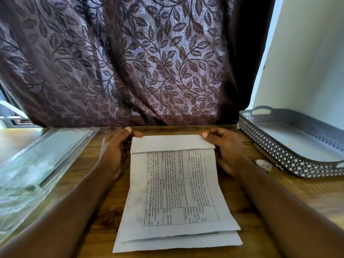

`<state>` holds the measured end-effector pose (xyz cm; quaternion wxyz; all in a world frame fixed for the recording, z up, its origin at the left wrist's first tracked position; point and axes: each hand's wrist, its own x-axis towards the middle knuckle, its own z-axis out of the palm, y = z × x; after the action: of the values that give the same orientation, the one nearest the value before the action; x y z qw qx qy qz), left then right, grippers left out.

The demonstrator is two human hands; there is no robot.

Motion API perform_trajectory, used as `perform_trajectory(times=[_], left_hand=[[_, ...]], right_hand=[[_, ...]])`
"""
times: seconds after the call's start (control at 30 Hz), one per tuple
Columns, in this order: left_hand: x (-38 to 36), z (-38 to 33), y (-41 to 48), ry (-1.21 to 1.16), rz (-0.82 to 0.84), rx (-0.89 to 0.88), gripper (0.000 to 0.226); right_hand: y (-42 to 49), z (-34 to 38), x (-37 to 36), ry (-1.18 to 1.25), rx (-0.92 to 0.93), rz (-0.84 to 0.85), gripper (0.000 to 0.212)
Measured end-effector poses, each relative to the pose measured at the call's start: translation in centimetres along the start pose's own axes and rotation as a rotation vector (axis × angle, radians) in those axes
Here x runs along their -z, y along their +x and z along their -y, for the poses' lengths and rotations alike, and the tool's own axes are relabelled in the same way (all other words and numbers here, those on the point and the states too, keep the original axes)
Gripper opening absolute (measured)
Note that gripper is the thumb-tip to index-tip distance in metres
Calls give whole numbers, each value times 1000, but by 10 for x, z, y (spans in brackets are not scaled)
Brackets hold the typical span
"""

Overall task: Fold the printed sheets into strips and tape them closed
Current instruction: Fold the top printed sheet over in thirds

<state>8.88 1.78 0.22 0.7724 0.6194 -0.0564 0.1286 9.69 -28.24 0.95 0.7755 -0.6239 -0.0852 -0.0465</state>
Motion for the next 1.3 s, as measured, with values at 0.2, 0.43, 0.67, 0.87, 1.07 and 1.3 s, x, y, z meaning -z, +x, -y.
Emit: perform_trajectory(times=[0.2, 0.43, 0.67, 0.87, 1.07, 1.3], left_hand=[[-1, 2, 4, 411, 12, -112, 16], [-11, -3, -4, 751, 44, -287, 16], [-32, -15, -21, 851, 126, -519, 9], [-35, -18, -24, 838, 127, -606, 7], [-16, -16, -12, 794, 66, -504, 10], [-1, -13, -4, 741, 37, -428, 17]], right_hand=[[-2, 2, -8, -231, 102, -45, 22], [-3, 4, -18, -817, 361, -200, 19], [-12, 1, -54, -1051, 588, 0, 15], [-11, 1, -56, -1152, 583, 45, 10], [-7, 5, -41, -1151, 527, -4, 9], [-8, 11, -25, -1129, 459, -1, 11]])
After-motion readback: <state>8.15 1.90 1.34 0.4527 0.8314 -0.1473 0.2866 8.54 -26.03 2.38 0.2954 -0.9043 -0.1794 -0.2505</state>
